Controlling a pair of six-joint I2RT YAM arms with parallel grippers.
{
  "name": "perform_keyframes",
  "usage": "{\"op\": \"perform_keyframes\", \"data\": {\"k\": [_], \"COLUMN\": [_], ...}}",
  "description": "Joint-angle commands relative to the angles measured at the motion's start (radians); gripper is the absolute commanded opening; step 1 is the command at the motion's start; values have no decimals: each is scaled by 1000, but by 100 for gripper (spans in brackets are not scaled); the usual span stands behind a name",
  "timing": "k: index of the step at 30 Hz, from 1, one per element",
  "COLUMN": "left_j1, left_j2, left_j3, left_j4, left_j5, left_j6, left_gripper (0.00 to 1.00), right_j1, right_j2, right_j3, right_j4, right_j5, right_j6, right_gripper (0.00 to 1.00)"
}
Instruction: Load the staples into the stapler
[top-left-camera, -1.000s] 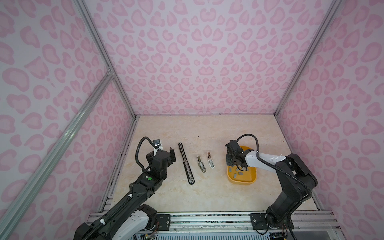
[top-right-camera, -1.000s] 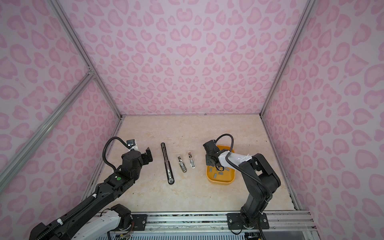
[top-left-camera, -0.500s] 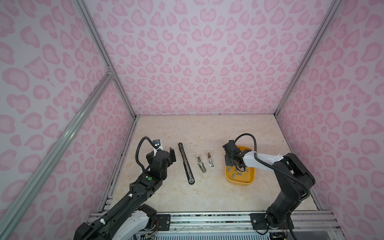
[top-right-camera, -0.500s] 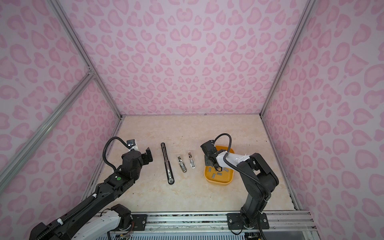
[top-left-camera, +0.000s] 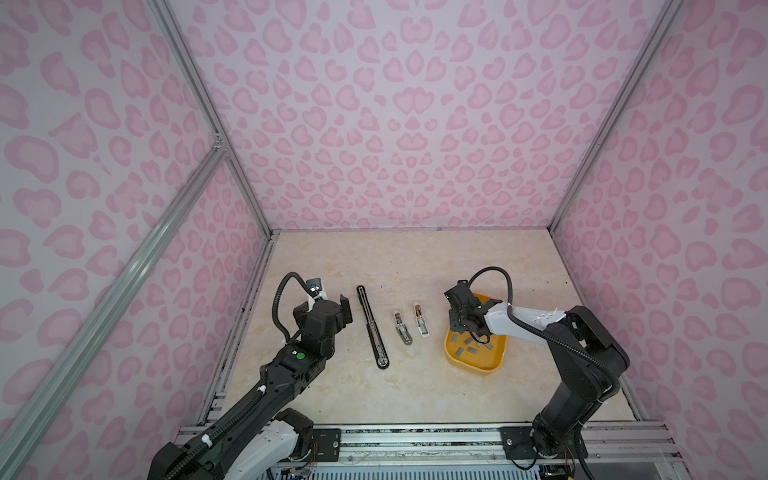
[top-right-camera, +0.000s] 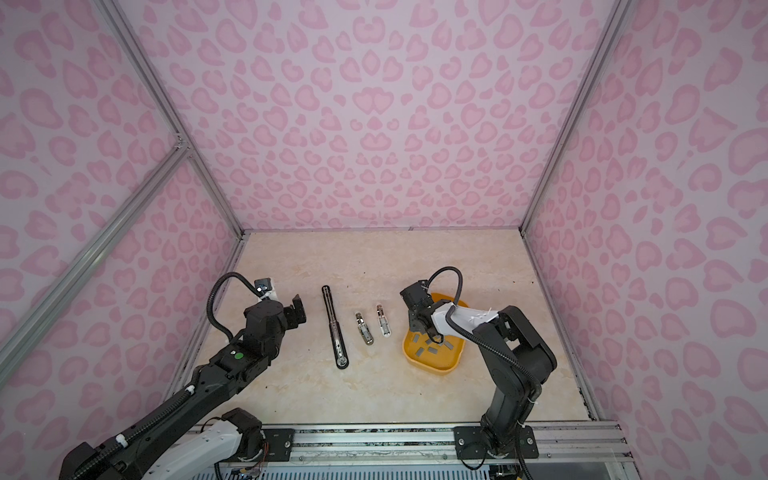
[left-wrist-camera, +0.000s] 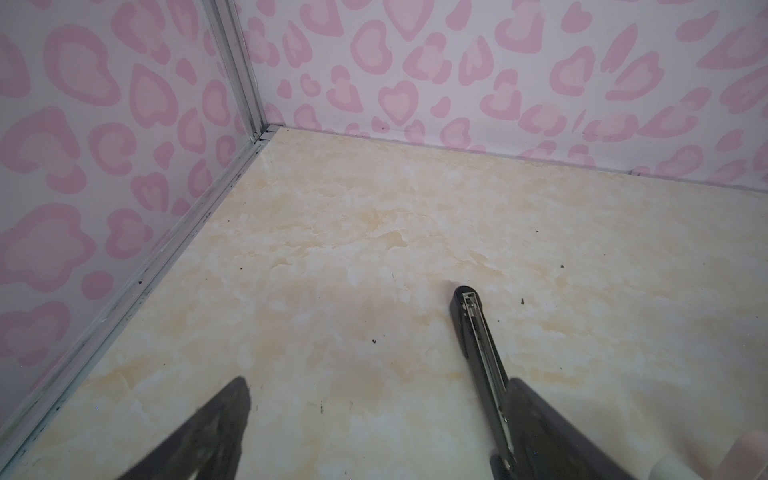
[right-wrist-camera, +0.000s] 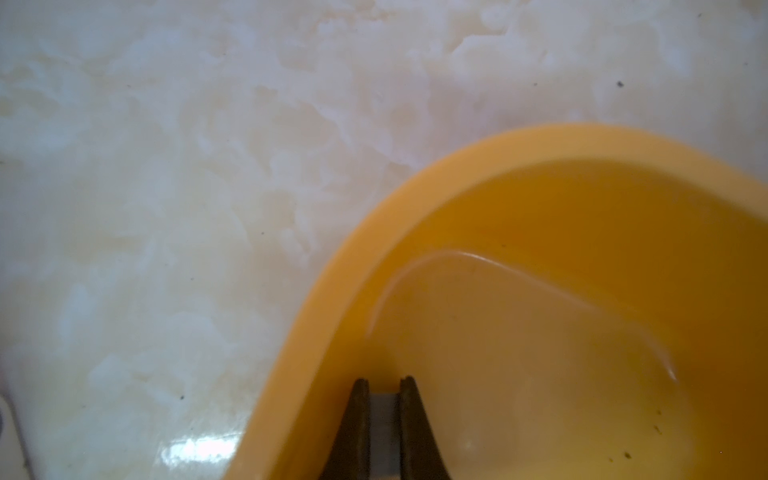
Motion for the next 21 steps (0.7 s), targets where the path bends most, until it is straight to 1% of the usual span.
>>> {"op": "perform_keyframes", "data": {"k": [1, 4, 9, 13, 16, 17, 19, 21], "left_j1": [1, 1, 1, 1, 1, 1, 1, 1], "left_j2": [0, -17, -87, -161, -207, -215, -222, -224], "left_j3": [16, 17, -22, -68, -77, -66, -58, -73], "left_j4": [1, -29, -78, -157, -267, -303, -325, -327], "left_j5": [2, 0, -19, -104, -147, -139, -96, -93], "left_j6": [-9, -26, -82, -176, -272, -293, -292, -306], "left_gripper": [96, 96, 96, 96, 96, 96, 96, 96], "right_j1": [-2, -2, 1, 23, 92, 120, 184, 241], "right_j2": [-21, -73, -208, -276, -274, -265, -245, -217], "right_j3": [-11, -13, -29, 3, 49, 68, 101, 111], "right_j4": [-81, -88, -98, -105, -90, -85, -64, -23], "right_j5": [-6, -5, 11, 5, 30, 41, 74, 102], "right_j6": [4, 1, -20, -55, -93, -100, -113, -115], "right_gripper": [7, 7, 7, 7, 5, 4, 4, 4]}}
